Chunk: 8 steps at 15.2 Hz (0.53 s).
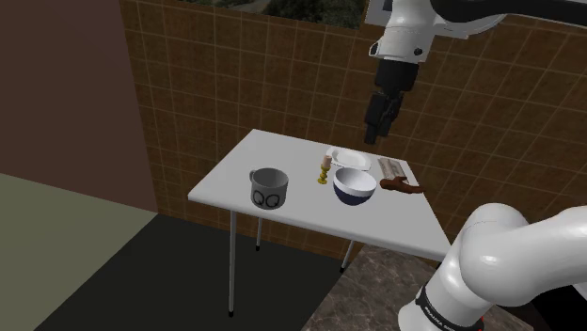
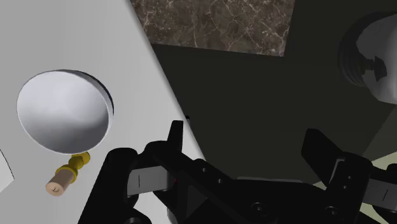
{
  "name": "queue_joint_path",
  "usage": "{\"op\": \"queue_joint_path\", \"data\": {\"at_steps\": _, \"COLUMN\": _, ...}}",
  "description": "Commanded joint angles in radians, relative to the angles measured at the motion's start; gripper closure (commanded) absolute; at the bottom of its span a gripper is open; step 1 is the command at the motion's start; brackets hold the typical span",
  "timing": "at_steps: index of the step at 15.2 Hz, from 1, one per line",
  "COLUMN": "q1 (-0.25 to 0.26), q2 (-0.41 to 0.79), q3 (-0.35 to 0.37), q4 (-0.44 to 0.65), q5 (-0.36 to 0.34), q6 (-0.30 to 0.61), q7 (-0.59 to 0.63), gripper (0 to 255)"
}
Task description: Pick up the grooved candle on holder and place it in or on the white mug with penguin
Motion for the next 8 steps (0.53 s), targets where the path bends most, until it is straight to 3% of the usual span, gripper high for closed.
{"op": "queue_joint_path", "data": {"at_steps": 1, "q1": 0.000, "q2": 0.000, "q3": 0.000, "q4": 0.000, "q5": 0.000, "q6": 0.000, "q7": 0.000, "gripper": 0}}
{"op": "queue_joint_path", "data": {"at_steps": 8, "q1": -0.037, "q2": 0.136, "q3": -0.073, "q4": -0.044, "q5": -0.069, "q6": 0.184, "q7": -0.091, "gripper": 0}}
